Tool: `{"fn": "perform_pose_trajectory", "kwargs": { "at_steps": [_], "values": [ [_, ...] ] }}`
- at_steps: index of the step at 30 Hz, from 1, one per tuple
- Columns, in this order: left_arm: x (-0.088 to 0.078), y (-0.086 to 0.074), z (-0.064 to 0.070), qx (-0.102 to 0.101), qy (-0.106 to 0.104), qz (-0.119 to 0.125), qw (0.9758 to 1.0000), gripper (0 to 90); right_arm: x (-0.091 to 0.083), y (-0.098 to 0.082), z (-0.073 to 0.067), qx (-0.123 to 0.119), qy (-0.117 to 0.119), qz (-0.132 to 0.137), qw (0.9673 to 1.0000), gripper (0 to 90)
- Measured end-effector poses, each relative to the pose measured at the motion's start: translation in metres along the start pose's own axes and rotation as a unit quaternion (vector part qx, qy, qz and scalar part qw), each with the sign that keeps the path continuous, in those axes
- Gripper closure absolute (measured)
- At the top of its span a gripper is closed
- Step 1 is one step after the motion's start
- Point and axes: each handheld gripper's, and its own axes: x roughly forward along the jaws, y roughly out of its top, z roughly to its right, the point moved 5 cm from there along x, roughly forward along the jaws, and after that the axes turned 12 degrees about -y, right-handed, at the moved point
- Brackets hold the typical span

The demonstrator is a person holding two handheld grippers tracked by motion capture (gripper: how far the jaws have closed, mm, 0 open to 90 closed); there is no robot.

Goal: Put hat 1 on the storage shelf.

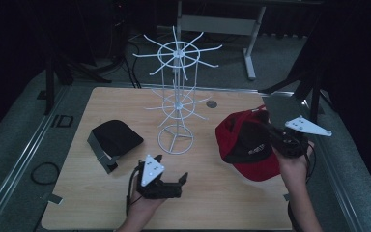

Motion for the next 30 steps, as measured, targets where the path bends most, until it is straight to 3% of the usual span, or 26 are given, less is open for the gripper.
{"fn": "perform_pose_trajectory", "kwargs": {
  "at_steps": [5,9,12,17,18,21,22,27,30],
  "values": [
    [0.036,0.01,0.025,0.021,-0.031,-0.015,0.9992,0.7,-0.007,-0.003,-0.004,0.006,0.004,0.005,1.0,84.2],
    [0.05,0.019,0.029,0.025,-0.034,-0.013,0.999,0.7,-0.012,-0.003,-0.005,0.005,0.009,0.008,0.9999,84.2],
    [0.069,0.037,0.035,0.028,-0.045,-0.007,0.9986,0.6,-0.015,-0.002,-0.005,0.008,0.008,0.01,0.9999,84.2],
    [0.089,0.05,0.045,0.051,-0.045,-0.008,0.9976,0.6,-0.017,0.0,-0.004,0.011,0.008,0.014,0.9998,84.3],
    [0.099,0.056,0.049,0.067,-0.039,-0.013,0.9969,0.6,-0.019,0.001,-0.004,0.012,0.008,0.016,0.9998,84.2],
    [0.107,0.063,0.05,0.077,-0.029,-0.012,0.9965,0.6,-0.021,0.002,-0.003,0.013,0.01,0.018,0.9997,84.2],
    [0.117,0.069,0.049,0.093,-0.013,-0.019,0.9954,0.6,-0.022,0.002,-0.003,0.013,0.011,0.019,0.9997,84.2],
    [0.133,0.077,0.041,0.114,0.017,-0.025,0.993,0.7,-0.029,0.005,-0.002,0.013,0.013,0.024,0.9995,84.2],
    [0.143,0.077,0.038,0.117,0.02,-0.05,0.9916,2.6,-0.033,0.006,-0.002,0.014,0.02,0.029,0.9993,84.2]
  ]
}}
